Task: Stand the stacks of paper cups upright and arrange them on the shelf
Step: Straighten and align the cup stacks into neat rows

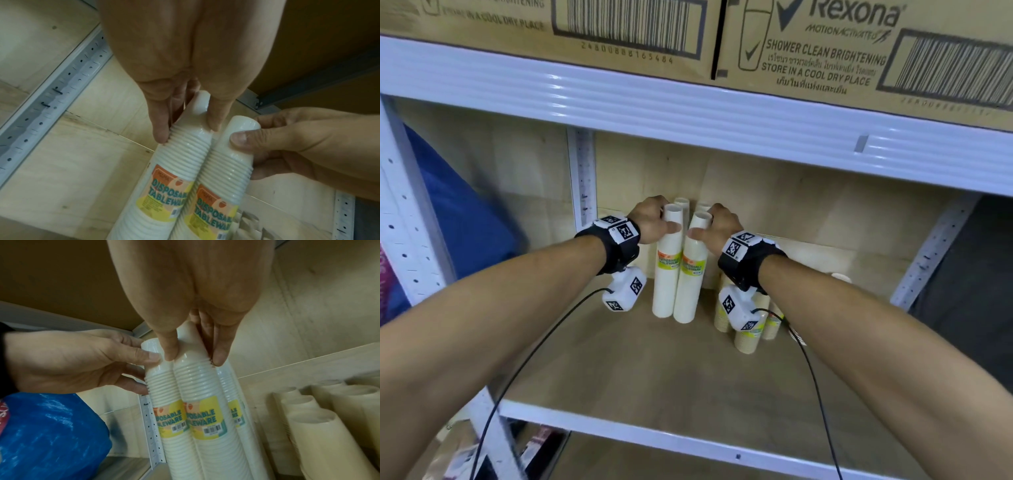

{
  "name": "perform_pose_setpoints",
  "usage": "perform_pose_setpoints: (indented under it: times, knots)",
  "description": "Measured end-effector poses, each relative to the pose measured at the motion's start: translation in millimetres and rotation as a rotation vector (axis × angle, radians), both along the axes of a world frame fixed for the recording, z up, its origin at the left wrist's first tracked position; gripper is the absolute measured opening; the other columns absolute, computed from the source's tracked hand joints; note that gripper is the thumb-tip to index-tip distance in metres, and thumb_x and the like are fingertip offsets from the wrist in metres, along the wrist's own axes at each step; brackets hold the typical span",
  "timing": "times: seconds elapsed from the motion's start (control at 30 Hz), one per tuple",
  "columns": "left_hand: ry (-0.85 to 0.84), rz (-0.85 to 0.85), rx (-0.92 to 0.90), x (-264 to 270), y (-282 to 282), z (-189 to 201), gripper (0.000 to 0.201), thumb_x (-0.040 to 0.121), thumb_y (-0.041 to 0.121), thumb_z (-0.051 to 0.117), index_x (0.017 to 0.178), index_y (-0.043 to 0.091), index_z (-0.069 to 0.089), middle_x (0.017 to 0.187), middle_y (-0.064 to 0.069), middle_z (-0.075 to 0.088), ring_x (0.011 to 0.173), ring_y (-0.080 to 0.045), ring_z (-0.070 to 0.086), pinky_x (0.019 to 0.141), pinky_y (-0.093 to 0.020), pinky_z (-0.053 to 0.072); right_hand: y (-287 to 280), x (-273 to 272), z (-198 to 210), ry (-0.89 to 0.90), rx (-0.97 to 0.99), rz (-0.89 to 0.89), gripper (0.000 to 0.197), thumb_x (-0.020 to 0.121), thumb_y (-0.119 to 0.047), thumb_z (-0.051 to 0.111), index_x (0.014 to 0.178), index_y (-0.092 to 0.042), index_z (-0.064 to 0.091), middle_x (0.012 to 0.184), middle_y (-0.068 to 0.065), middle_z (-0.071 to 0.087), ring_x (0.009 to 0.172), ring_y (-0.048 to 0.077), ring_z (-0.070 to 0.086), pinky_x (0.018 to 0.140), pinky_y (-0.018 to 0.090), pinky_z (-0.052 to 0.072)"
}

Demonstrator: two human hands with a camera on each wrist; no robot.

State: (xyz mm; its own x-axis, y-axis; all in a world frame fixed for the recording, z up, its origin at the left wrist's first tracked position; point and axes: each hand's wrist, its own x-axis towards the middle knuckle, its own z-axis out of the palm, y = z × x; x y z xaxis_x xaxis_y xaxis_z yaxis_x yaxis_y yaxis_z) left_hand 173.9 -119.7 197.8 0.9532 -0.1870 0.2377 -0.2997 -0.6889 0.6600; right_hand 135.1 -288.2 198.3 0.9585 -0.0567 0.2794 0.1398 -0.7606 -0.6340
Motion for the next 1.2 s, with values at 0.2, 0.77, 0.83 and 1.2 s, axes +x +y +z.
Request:
perform_pose_setpoints:
  times: [0.2,0.77,0.83,1.2]
  knots:
    - [-0.011,-0.005,0.011,5.6,-4.3,-10.6,0.039,0.086,0.026,0.07,0.118,0.012,0.053,0.102,-0.003,0.059,0.094,-0.022,0.058,0.08,-0.035,0.051,-1.9,2.2,-9.6,0.036,0.029,-0.02,0.057,0.082,-0.028,0.072,0.131,-0.013,0.046,0.126,0.009,0.057,0.112,0.027,0.057,0.078,0.029,0.044]
    - [0.026,-0.043,-0.01,20.3,-6.7,-24.4,0.041,0.084,0.027,0.073,0.117,0.011,0.055,0.103,-0.004,0.062,0.094,-0.023,0.06,0.083,-0.037,0.052,-4.5,17.6,-16.6,0.058,0.01,-0.01,0.057,0.079,-0.03,0.074,0.127,-0.013,0.048,0.123,0.008,0.059,0.11,0.028,0.059,0.089,0.037,0.051]
    - [0.04,-0.042,-0.016,21.4,-6.7,-22.5,0.039,0.083,0.028,0.074,0.114,0.013,0.056,0.102,-0.005,0.064,0.093,-0.023,0.061,0.081,-0.035,0.052,-4.5,18.1,-16.7,0.059,0.017,-0.003,0.059,0.079,-0.03,0.074,0.129,-0.014,0.048,0.124,0.008,0.059,0.111,0.027,0.058,0.09,0.036,0.05]
    - [0.045,0.028,0.029,16.2,-4.6,-0.8,0.065,0.079,0.039,0.076,0.132,0.01,0.053,0.127,-0.008,0.06,0.111,-0.023,0.059,0.093,-0.034,0.049,-10.2,10.1,-8.9,0.051,0.011,-0.047,0.059,0.078,-0.035,0.075,0.127,-0.014,0.048,0.122,0.006,0.058,0.106,0.022,0.058,0.073,0.026,0.04]
